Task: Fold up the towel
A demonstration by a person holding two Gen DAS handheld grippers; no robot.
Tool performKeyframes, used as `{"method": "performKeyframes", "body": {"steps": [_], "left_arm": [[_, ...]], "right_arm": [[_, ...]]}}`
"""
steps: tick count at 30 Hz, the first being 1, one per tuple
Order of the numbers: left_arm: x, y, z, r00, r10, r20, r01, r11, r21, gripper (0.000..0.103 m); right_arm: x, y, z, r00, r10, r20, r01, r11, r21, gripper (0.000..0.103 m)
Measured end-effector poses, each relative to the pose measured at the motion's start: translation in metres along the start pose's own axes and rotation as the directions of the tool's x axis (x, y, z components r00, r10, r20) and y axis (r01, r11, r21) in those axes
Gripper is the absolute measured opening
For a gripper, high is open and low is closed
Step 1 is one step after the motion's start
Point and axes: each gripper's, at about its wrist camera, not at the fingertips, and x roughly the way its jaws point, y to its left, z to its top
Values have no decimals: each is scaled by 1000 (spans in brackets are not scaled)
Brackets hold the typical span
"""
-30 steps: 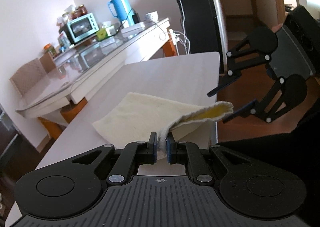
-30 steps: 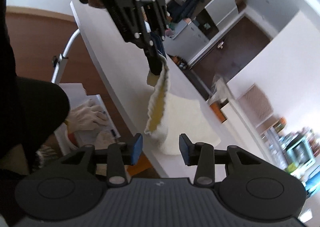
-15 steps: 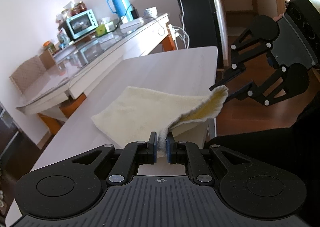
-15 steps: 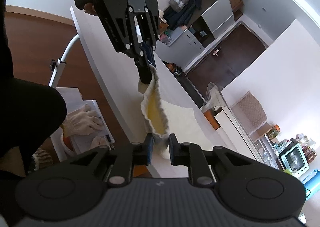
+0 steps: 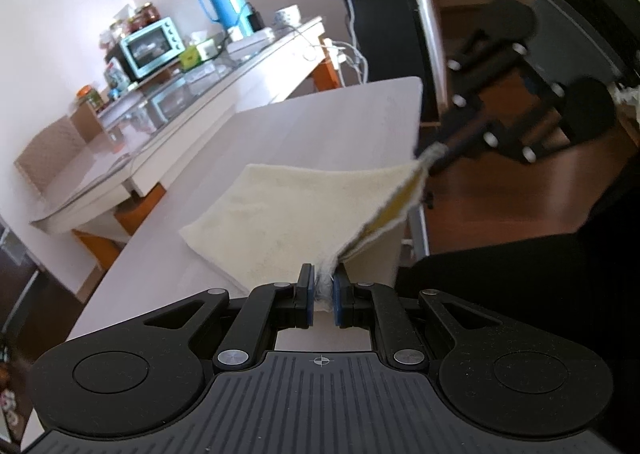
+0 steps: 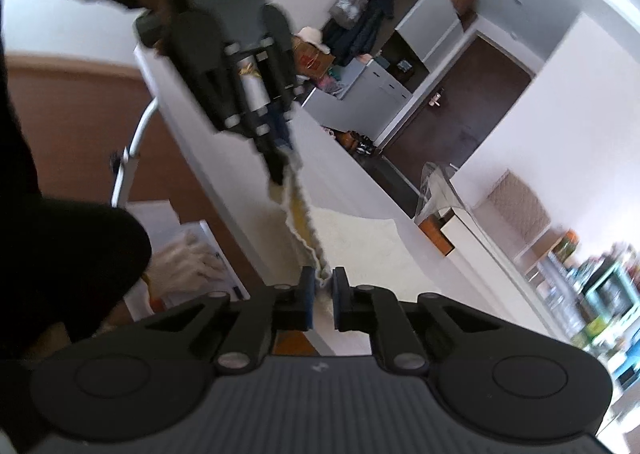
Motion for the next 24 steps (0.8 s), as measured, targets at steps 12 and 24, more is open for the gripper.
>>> {"method": "performKeyframes", "body": {"steps": [12, 24], "left_arm": [[-17, 16, 21, 999, -5, 46, 8, 998, -59, 10], [59, 97, 41, 999, 33, -38, -39, 981, -188, 10]], "right_arm": [[-14, -70, 13, 992, 102, 76, -118, 962, 248, 9], [84, -171, 1, 983, 179, 48, -177, 831, 527, 9]]}}
